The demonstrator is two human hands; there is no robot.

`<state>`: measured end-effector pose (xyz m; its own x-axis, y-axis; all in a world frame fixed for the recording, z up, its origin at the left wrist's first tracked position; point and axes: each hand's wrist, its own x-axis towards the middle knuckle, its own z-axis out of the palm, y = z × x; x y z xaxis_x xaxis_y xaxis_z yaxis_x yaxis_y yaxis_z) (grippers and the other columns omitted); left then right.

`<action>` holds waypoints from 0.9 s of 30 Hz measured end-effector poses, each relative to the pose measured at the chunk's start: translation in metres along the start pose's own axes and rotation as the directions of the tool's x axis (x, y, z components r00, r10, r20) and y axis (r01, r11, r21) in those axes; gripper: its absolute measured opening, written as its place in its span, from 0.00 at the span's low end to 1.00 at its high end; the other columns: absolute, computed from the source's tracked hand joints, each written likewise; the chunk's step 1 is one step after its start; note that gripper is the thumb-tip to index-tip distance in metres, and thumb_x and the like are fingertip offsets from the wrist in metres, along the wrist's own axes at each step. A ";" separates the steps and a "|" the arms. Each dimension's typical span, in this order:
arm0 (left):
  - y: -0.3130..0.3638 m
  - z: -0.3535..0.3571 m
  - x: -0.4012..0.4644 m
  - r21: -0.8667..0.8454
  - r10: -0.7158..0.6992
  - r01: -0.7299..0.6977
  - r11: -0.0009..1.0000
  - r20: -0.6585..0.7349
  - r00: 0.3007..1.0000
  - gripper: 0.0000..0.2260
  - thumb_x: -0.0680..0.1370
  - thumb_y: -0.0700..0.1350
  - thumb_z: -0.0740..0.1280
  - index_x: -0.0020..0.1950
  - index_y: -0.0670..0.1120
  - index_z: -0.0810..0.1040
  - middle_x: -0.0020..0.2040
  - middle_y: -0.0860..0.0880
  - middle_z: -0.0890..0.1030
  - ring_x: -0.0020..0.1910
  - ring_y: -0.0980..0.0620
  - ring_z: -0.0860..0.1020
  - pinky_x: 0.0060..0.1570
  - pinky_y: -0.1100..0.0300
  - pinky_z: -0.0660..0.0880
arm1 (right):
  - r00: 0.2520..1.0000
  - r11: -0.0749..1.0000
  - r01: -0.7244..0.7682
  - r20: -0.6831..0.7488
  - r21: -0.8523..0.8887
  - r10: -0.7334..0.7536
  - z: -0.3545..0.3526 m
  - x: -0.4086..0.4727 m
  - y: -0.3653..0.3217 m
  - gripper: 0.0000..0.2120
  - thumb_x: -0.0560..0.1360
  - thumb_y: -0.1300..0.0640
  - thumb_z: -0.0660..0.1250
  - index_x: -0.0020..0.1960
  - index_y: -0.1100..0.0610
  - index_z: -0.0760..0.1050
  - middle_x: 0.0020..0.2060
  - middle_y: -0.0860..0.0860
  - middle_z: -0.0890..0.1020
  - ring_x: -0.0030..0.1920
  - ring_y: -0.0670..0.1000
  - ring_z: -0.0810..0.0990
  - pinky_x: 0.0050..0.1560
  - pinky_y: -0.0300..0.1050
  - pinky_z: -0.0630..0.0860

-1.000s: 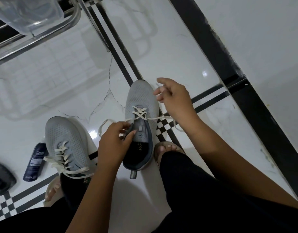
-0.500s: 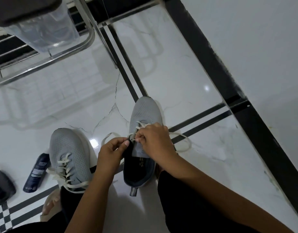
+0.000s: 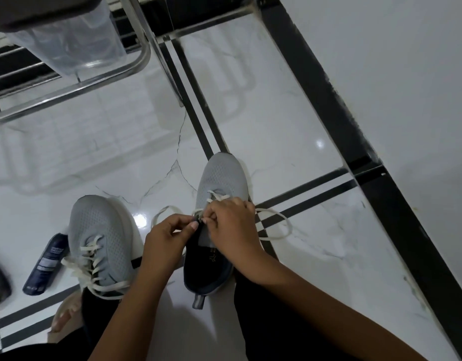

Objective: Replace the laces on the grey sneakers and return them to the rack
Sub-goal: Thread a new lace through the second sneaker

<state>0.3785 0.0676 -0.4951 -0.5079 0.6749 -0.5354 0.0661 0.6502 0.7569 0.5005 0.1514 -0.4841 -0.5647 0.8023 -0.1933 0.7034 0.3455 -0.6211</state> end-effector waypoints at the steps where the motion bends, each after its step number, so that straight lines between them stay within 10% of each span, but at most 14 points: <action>1: 0.000 0.000 0.000 0.019 0.008 -0.008 1.000 0.000 1.000 0.03 0.76 0.45 0.70 0.45 0.52 0.82 0.42 0.52 0.84 0.46 0.50 0.82 0.51 0.49 0.79 | 1.000 1.000 -0.010 -0.026 0.025 0.011 0.001 -0.001 0.000 0.04 0.74 0.56 0.69 0.46 0.51 0.74 0.39 0.45 0.79 0.48 0.51 0.74 0.50 0.48 0.61; 13: 0.015 0.001 0.010 0.137 0.010 -0.011 0.990 0.004 1.000 0.05 0.80 0.43 0.64 0.45 0.44 0.77 0.43 0.46 0.79 0.41 0.52 0.79 0.33 0.67 0.77 | 0.983 0.984 0.154 -0.090 -0.092 -0.162 -0.011 -0.013 0.018 0.12 0.71 0.55 0.72 0.46 0.56 0.70 0.42 0.51 0.75 0.44 0.52 0.73 0.42 0.46 0.70; 18: 0.005 -0.017 0.016 -0.328 -0.230 0.184 0.927 -0.108 0.967 0.07 0.83 0.38 0.54 0.50 0.40 0.69 0.43 0.43 0.81 0.38 0.49 0.84 0.34 0.60 0.80 | 0.999 0.972 0.005 -0.050 -0.237 -0.017 -0.015 -0.035 0.046 0.16 0.74 0.42 0.67 0.46 0.55 0.71 0.36 0.52 0.79 0.36 0.55 0.79 0.31 0.43 0.66; 20: -0.005 -0.044 0.025 -0.636 -0.346 0.151 0.757 -0.194 0.918 0.10 0.83 0.35 0.50 0.52 0.38 0.70 0.43 0.42 0.81 0.36 0.53 0.84 0.36 0.63 0.81 | 0.995 0.980 -0.082 -0.064 -0.182 0.071 -0.013 -0.039 0.052 0.16 0.76 0.42 0.64 0.47 0.55 0.74 0.37 0.52 0.81 0.38 0.56 0.80 0.33 0.43 0.68; 23: -0.015 -0.102 0.032 -0.968 -0.522 -0.059 0.244 -0.182 0.833 0.11 0.80 0.35 0.51 0.44 0.43 0.72 0.32 0.50 0.78 0.26 0.58 0.77 0.31 0.70 0.75 | 0.995 0.994 -0.061 -0.086 -0.089 0.053 -0.007 -0.037 0.050 0.13 0.76 0.46 0.66 0.43 0.57 0.78 0.33 0.54 0.81 0.35 0.56 0.79 0.32 0.42 0.68; 25: -0.005 -0.123 0.031 -0.926 -0.458 -0.032 0.377 -0.216 0.862 0.11 0.78 0.39 0.54 0.37 0.49 0.63 0.22 0.55 0.67 0.19 0.59 0.64 0.19 0.68 0.64 | 0.995 0.999 -0.028 -0.097 -0.035 0.024 -0.005 -0.033 0.047 0.12 0.76 0.50 0.67 0.40 0.58 0.77 0.31 0.54 0.80 0.32 0.56 0.78 0.31 0.44 0.70; 27: 0.017 -0.115 0.026 -0.630 -0.368 0.120 0.767 -0.280 0.887 0.10 0.78 0.44 0.58 0.36 0.51 0.66 0.22 0.56 0.65 0.20 0.56 0.61 0.20 0.64 0.57 | 0.993 1.000 0.005 -0.115 -0.003 -0.006 -0.003 -0.029 0.046 0.11 0.76 0.52 0.66 0.41 0.58 0.78 0.30 0.54 0.81 0.31 0.56 0.78 0.31 0.46 0.72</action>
<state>0.2674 0.0561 -0.4535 -0.7150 0.2615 -0.6484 -0.5511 0.3599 0.7529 0.5501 0.1454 -0.5049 -0.5153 0.8510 -0.1013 0.7019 0.3513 -0.6196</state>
